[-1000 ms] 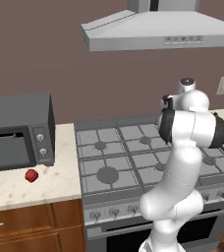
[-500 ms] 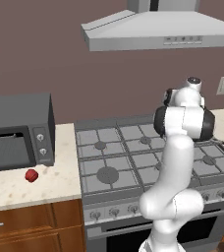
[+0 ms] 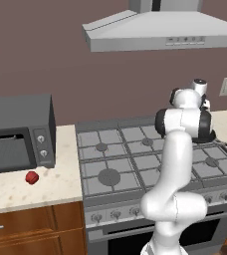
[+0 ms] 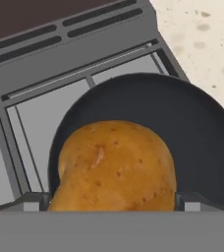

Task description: Put the bell pepper and potato in the pan. Then turn on the rear right burner and set the heat to medium.

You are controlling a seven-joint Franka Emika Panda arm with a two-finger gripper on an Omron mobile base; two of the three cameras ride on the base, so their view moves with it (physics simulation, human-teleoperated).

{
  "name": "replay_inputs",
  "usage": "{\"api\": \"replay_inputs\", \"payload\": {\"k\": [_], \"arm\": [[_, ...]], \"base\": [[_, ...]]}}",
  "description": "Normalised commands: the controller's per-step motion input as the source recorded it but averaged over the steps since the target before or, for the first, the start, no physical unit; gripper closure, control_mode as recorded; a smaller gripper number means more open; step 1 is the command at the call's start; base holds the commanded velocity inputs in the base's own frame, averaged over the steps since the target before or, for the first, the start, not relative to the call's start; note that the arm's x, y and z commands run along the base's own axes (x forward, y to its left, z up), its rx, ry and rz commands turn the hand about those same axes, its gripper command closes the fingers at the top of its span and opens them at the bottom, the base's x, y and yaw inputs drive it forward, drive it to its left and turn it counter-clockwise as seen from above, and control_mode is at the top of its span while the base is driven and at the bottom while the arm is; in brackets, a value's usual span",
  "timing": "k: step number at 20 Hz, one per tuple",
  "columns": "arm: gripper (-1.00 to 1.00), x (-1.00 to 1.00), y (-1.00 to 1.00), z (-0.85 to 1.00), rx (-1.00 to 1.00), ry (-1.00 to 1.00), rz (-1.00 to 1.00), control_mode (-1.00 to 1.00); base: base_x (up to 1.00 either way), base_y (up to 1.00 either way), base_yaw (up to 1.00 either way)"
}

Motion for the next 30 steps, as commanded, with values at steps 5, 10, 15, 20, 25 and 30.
{"api": "replay_inputs", "payload": {"k": [5, 10, 15, 20, 25, 30], "arm": [[1.0, 0.0, -0.03, -0.31, 0.0, 0.04, 0.0, -1.0], [1.0, 0.0, 0.0, -0.44, 0.0, 0.06, 0.0, -1.0], [1.0, 0.0, 0.0, -0.34, 0.0, 0.06, 0.0, -1.0], [-1.0, 0.0, 0.0, -0.05, 0.0, 0.03, 0.0, -1.0], [-1.0, 0.0, 0.0, 0.0, 0.0, 0.0, 0.0, -1.0], [-1.0, -0.04, 0.03, 0.0, 0.0, -0.01, 0.0, -1.0]], "base": [[0.0, 0.0, 0.0], [0.0, 0.0, 0.0], [0.0, 0.0, 0.0], [0.0, 0.0, 0.0], [0.0, 0.0, 0.0], [0.0, 0.0, 0.0]]}}
